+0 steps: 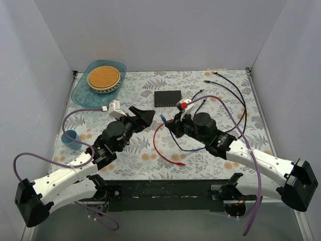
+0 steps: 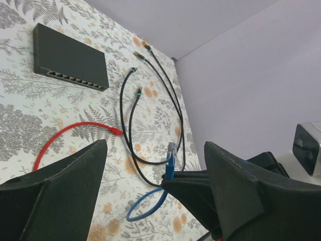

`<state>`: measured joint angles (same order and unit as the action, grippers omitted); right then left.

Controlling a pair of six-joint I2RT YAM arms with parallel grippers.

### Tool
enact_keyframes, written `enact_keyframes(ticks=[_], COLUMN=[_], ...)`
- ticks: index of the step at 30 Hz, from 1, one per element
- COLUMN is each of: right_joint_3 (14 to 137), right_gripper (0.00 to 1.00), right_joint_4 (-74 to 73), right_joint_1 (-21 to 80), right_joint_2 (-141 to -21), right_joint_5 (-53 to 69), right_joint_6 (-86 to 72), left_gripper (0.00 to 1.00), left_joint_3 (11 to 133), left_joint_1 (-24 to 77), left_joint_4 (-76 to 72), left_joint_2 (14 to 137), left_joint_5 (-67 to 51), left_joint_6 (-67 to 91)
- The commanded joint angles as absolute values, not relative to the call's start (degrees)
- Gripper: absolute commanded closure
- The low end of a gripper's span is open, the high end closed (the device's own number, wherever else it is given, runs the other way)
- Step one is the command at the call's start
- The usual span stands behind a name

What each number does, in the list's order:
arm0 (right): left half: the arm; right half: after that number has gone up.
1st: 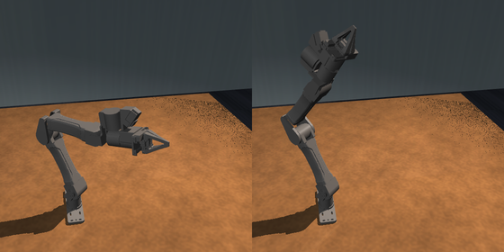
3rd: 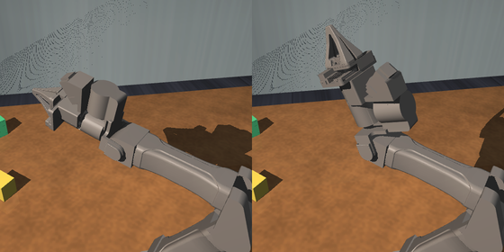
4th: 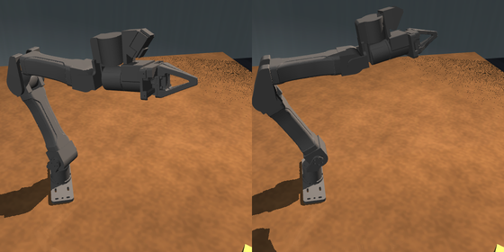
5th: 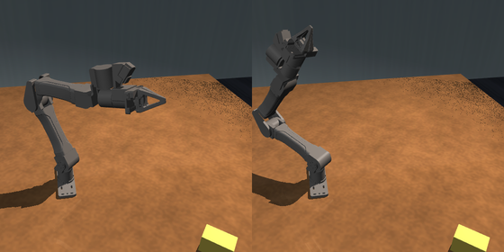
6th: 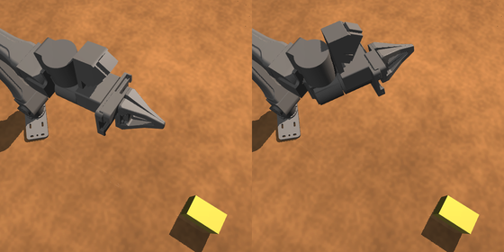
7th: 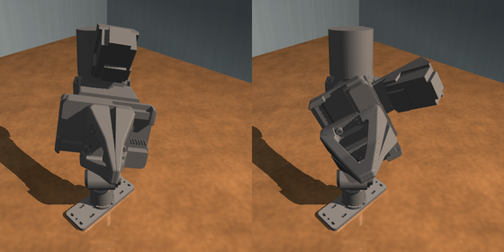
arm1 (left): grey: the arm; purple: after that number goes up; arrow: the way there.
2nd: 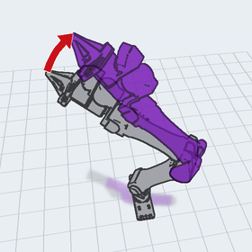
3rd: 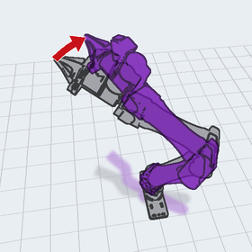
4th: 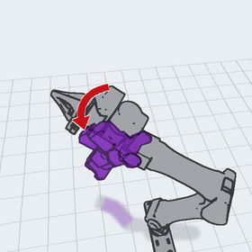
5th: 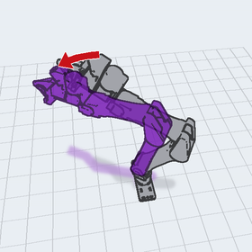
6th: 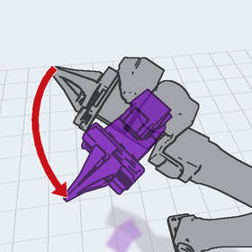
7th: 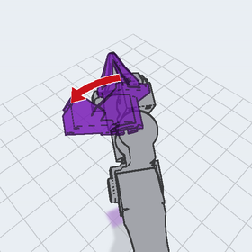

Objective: Insert the plug into the switch port

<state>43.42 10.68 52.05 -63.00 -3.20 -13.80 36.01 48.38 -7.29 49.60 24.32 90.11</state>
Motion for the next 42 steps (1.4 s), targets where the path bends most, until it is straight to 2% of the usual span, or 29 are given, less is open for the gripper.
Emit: enact_keyframes(ticks=[1,5,8,15,18,26,33,37,42], right_joint_3=[43.41,45.96,49.3,56.94,60.9,74.78,88.05,96.75,100.28], right_gripper=[0.99,0.99,0.99,0.99,0.99,0.99,0.99,0.99,0.99], right_joint_4=[9.32,7.74,6.07,5.36,5.71,3.7,-1.57,-5.36,-8.78], right_joint_1=[51.77,49.31,42.57,31.57,26.82,18.47,16.26,16.35,16.52], right_joint_2=[-62.31,-65.81,-70.46,-82.07,-88.4,-105.98,-118.9,-126.37,-130.43], right_joint_5=[-8.07,-8.88,-5.11,2.19,7.01,11.69,11.69,13.88,14.5], right_joint_6=[-12.04,-13.27,-14.93,-15.64,-15.91,-16.08,-16.87,-17.75,-17.93], left_gripper=[0.18,0.08,0.02,0.02,0.02,0.02,0.02,0.02,0.02], left_joint_3=[40.33,46.3,48.33,58.42,63.08,75.92,88.05,92.72,94.66], left_joint_1=[48.34,47.12,45.01,34.82,31.38,25.14,22.85,21.71,21.09], left_joint_4=[-2.99,-0.35,-1.4,-1.41,-1.23,-3.61,-4.74,-4.92,-5.36], left_joint_2=[51.93,58.35,64.23,81.71,89.89,109.03,123.02,128.39,131.4], left_joint_5=[28.56,27.87,23.76,4.43,0.72,-4.39,-5.36,-5.18,-9.22], left_joint_6=[83.69,79.46,76.47,73.65,72.86,69.18,66.28,65.66,66.27])
